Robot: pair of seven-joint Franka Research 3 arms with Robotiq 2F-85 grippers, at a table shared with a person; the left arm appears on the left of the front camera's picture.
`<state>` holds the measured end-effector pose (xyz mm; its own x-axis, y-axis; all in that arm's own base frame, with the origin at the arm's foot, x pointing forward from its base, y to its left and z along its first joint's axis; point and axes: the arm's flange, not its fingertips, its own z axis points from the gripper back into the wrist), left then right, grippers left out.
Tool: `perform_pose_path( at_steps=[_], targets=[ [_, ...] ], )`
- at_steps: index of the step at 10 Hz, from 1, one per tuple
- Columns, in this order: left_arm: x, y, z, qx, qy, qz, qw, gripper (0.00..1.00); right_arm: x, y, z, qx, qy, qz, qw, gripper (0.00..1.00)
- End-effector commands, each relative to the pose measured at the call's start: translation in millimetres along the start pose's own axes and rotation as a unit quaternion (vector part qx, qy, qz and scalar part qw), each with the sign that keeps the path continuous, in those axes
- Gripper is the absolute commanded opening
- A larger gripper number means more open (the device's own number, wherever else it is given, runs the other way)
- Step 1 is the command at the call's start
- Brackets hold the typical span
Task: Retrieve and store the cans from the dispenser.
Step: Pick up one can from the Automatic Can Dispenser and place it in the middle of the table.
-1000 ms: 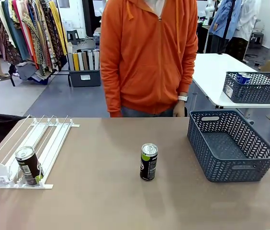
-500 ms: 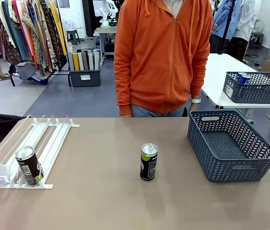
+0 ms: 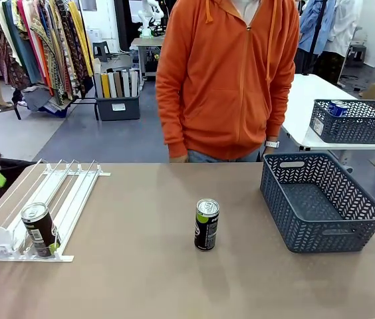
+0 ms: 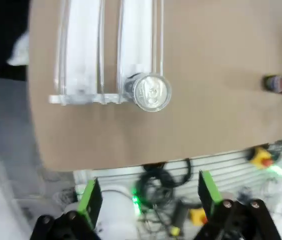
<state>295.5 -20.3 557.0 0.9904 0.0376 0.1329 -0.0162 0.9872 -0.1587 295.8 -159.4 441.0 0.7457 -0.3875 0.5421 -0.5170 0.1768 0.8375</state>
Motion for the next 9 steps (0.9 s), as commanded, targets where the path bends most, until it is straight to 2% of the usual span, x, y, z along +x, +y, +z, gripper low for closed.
perform_pose_path(
  at_steps=[1, 2, 3, 4, 5, 6, 7, 9],
  targets=[
    [26, -20, -14, 0.120, 0.019, -0.064, 0.991, 1.00, 4, 4, -3, 0.005, -0.009, -0.005, 1.000, 1.00],
    [33, -31, -19, 0.102, 0.011, -0.083, 0.991, 1.00, 4, 4, -3, 0.005, -0.009, -0.005, 1.000, 1.00],
    [39, -41, -19, 0.033, -0.011, -0.056, 0.998, 1.00, 4, 4, -3, 0.005, -0.009, -0.005, 1.000, 1.00],
    [18, -43, -17, 0.101, 0.018, -0.074, 0.992, 1.00, 4, 4, -3, 0.005, -0.009, -0.005, 1.000, 1.00],
    [18, -43, -17, 0.101, 0.018, -0.074, 0.992, 1.00, 4, 4, -3, 0.005, -0.009, -0.005, 1.000, 1.00],
    [31, -51, -26, 0.087, 0.013, -0.084, 0.993, 1.00, 4, 4, -3, 0.005, -0.009, -0.005, 1.000, 1.00],
    [36, -56, -43, 0.046, 0.021, -0.095, 0.994, 1.00, 4, 4, -3, 0.005, -0.009, -0.005, 1.000, 1.00],
    [47, -52, -82, 0.018, 0.004, -0.064, 0.998, 1.00, 4, 4, -3, 0.005, -0.009, -0.005, 1.000, 1.00]
  ],
)
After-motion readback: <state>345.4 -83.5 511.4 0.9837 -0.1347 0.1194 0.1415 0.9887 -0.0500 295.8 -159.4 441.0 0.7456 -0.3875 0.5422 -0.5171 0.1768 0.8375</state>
